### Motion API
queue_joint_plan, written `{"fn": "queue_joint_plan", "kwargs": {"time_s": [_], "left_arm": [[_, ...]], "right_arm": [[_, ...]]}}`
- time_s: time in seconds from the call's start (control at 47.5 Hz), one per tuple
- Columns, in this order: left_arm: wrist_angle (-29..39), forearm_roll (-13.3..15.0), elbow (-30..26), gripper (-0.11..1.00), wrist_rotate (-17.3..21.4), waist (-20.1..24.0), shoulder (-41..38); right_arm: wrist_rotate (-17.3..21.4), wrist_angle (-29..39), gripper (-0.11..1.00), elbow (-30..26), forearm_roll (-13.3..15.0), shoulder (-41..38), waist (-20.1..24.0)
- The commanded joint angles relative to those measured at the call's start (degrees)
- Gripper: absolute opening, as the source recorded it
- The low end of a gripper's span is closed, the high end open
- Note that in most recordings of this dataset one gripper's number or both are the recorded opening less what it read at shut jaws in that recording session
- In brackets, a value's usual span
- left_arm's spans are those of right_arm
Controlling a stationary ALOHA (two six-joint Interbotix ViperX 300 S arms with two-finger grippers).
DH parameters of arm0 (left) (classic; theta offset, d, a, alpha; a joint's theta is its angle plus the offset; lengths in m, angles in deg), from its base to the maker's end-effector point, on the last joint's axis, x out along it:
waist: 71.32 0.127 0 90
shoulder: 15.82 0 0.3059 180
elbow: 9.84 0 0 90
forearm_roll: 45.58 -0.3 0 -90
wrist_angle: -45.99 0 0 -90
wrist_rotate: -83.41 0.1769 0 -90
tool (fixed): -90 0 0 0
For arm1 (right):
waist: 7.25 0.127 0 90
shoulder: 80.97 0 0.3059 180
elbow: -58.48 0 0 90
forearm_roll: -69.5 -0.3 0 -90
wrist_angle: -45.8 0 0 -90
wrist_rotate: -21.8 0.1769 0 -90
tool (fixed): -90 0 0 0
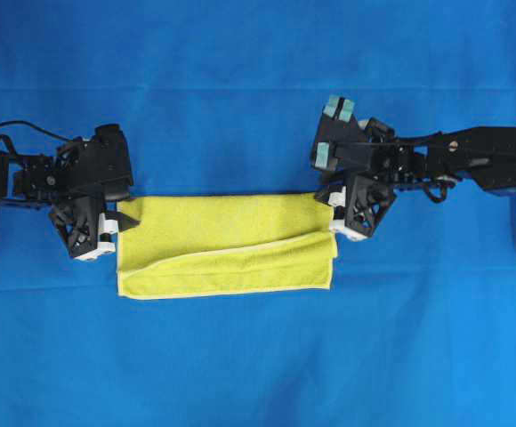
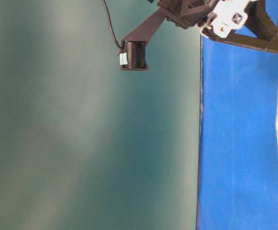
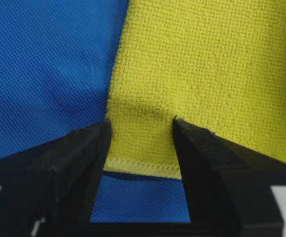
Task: Fold the yellow towel.
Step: 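Grasp the left and right ends of the folded strip, then lift the strip and swing the left end toward the right gripper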
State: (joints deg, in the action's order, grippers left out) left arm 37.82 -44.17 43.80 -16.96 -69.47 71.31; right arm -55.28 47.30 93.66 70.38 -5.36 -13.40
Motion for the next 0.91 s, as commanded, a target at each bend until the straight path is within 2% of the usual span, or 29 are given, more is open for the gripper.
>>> {"fn": "queue_joint_plan", "kwargs": {"time_s": [0.0,0.063,0.126,0.232,0.421,0.548,0.738,0.885], "left_arm": [[0.00,0.09,-0.26,0.47,-0.09,0.09,0.35],[0.44,0.09,-0.26,0.38,0.26,0.00,0.35],[0.79,0.09,-0.26,0.23,0.62,0.00,0.35],[1.05,0.09,-0.26,0.03,0.70,0.00,0.35],[1.41,0.00,-0.70,0.03,0.70,0.00,0.88],[4.22,0.09,-1.76,0.03,0.44,-0.26,3.08],[13.36,0.00,-5.98,0.03,0.44,-1.58,10.72],[16.44,0.09,-8.09,0.03,0.97,-2.81,17.93]], "right_arm": [[0.26,-0.09,0.30,-0.79,-0.35,0.44,0.70],[0.35,0.35,0.15,-0.79,-0.35,0.44,1.05],[0.44,0.79,0.02,-0.88,-0.35,0.44,1.05],[0.35,1.14,0.00,-1.05,-0.35,0.44,1.05],[0.53,1.14,0.00,-1.41,-0.35,0.70,0.53],[0.53,2.11,0.00,-1.76,-0.35,2.46,0.53],[0.35,9.32,0.00,-3.52,0.09,8.96,0.53],[0.35,14.06,0.00,-4.83,1.49,14.15,0.70]]}}
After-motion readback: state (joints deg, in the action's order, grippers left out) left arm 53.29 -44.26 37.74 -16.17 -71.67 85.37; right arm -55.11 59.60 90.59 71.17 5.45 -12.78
